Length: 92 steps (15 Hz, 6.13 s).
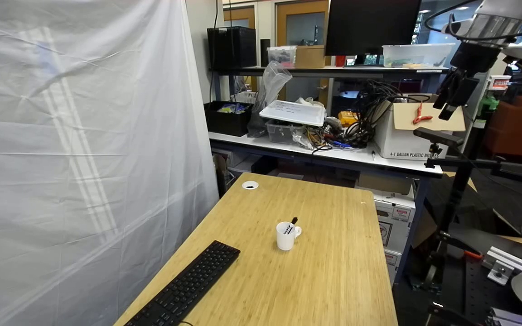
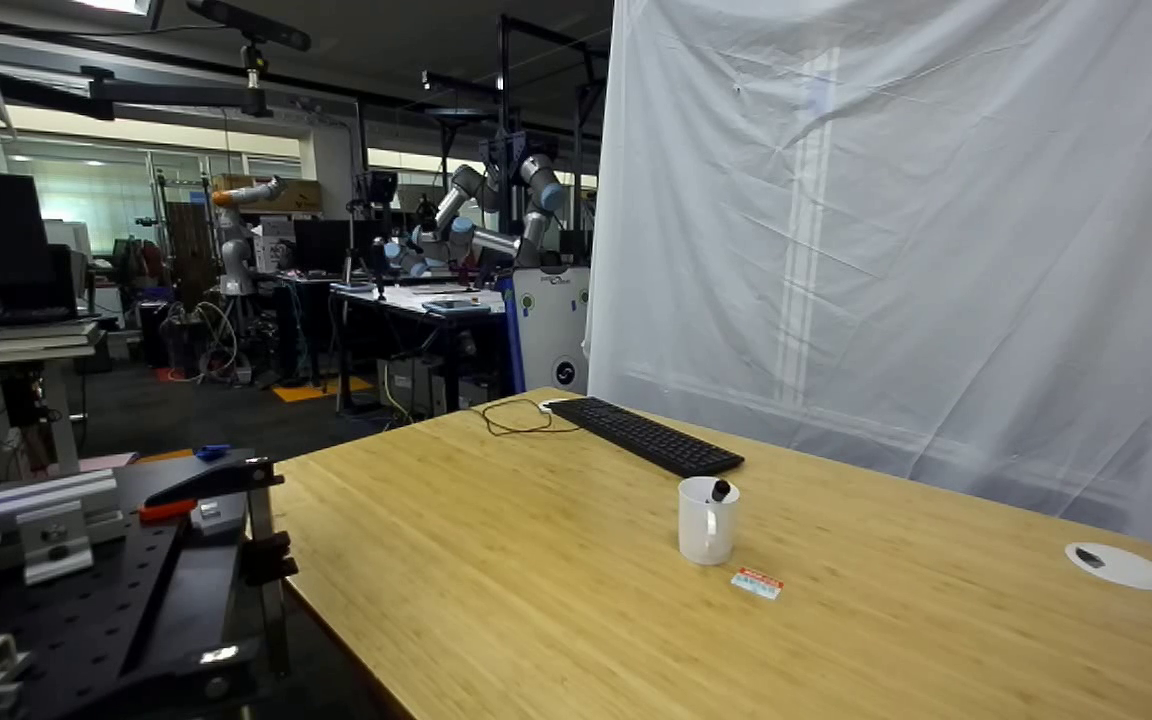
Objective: Take the marker out of the cup and put it on the table
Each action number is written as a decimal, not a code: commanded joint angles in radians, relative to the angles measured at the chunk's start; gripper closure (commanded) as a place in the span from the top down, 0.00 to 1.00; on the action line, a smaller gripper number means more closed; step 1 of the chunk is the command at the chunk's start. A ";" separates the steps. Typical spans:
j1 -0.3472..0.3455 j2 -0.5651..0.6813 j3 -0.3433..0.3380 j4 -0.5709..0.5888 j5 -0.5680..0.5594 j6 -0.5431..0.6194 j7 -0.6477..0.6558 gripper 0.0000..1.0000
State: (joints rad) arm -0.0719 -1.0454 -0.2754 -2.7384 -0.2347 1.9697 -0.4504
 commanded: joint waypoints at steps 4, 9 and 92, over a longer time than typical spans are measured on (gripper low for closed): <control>0.004 0.000 -0.002 0.003 -0.002 -0.003 0.003 1.00; 0.004 0.000 -0.002 0.003 -0.002 -0.003 0.003 1.00; 0.162 1.517 0.235 0.876 0.059 0.181 0.856 1.00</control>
State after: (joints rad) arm 0.1110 0.5762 -0.0489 -1.7171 -0.1792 2.0669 0.5505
